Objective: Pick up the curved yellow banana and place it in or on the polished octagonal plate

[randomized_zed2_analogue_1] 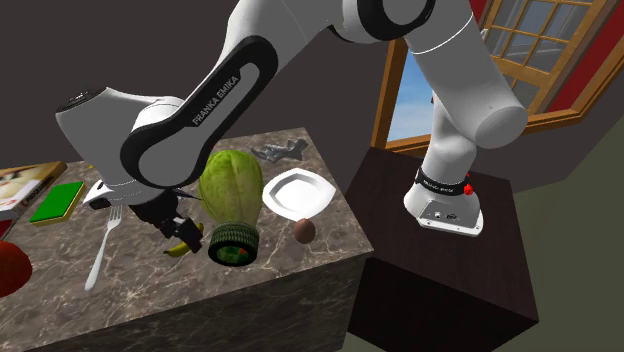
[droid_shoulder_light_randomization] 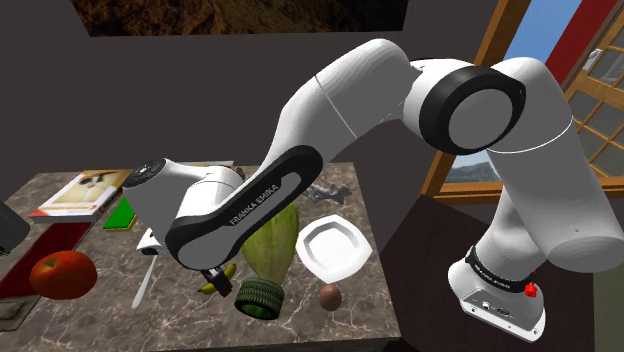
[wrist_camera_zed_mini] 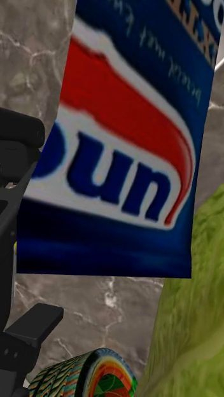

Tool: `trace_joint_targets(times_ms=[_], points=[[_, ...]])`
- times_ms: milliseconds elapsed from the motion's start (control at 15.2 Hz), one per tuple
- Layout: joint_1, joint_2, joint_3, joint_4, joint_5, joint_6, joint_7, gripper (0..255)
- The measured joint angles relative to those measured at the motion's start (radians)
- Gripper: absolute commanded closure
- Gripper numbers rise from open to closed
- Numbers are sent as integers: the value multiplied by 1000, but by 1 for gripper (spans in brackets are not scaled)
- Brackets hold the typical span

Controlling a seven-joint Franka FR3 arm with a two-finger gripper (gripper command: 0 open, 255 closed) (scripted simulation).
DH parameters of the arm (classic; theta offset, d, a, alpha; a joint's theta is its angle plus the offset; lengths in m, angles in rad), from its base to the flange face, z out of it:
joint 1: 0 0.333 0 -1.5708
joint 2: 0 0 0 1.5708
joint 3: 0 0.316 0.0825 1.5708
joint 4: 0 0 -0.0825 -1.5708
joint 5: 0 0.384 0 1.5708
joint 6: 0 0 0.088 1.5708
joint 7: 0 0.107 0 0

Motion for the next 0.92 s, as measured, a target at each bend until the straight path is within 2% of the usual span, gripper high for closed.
trace_joint_targets(times_ms=[132,198,924], points=[[-1,1,0,1,0,-1,-1,0],[-1,2,-1,0,0,-1,0,255],[-1,0,0,-1,1,-6,0,255]])
